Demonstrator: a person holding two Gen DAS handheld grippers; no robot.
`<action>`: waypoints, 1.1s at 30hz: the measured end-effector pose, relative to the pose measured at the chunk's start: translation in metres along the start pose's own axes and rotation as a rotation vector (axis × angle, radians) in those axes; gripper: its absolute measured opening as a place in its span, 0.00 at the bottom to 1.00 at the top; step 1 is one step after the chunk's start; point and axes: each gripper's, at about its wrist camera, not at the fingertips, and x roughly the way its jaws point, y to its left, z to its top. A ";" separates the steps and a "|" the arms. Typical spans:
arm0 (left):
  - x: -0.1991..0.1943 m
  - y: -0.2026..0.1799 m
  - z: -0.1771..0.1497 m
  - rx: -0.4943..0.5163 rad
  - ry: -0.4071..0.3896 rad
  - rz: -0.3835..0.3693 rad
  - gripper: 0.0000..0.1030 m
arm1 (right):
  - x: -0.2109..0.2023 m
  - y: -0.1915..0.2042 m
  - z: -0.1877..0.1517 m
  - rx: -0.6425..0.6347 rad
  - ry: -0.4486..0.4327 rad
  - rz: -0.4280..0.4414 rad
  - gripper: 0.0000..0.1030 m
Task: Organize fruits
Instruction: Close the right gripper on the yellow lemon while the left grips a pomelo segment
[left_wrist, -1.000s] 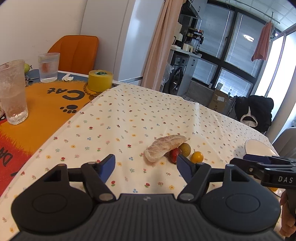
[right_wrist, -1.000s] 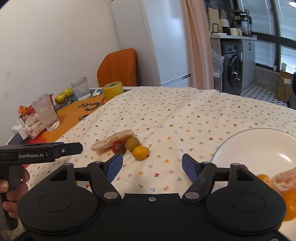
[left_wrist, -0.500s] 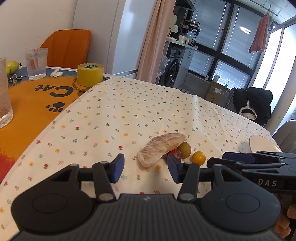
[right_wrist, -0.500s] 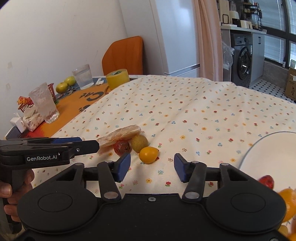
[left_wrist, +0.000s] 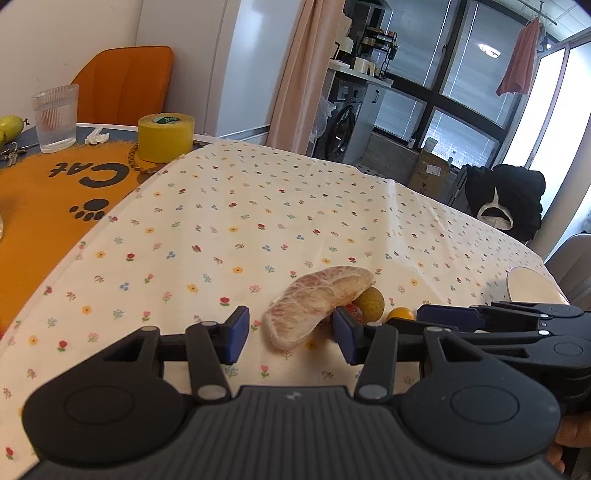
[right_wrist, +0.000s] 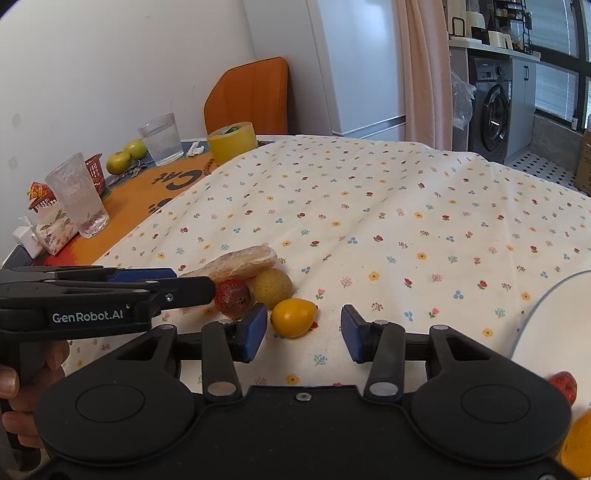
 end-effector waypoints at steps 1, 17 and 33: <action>0.001 -0.001 0.000 -0.001 -0.002 -0.001 0.47 | 0.001 0.000 0.000 -0.001 -0.001 0.000 0.43; 0.013 0.001 0.007 -0.062 0.015 -0.086 0.47 | 0.008 0.006 0.003 -0.050 -0.012 0.004 0.26; 0.000 0.003 -0.003 -0.061 0.048 -0.075 0.31 | -0.005 0.007 -0.007 -0.037 -0.012 0.008 0.26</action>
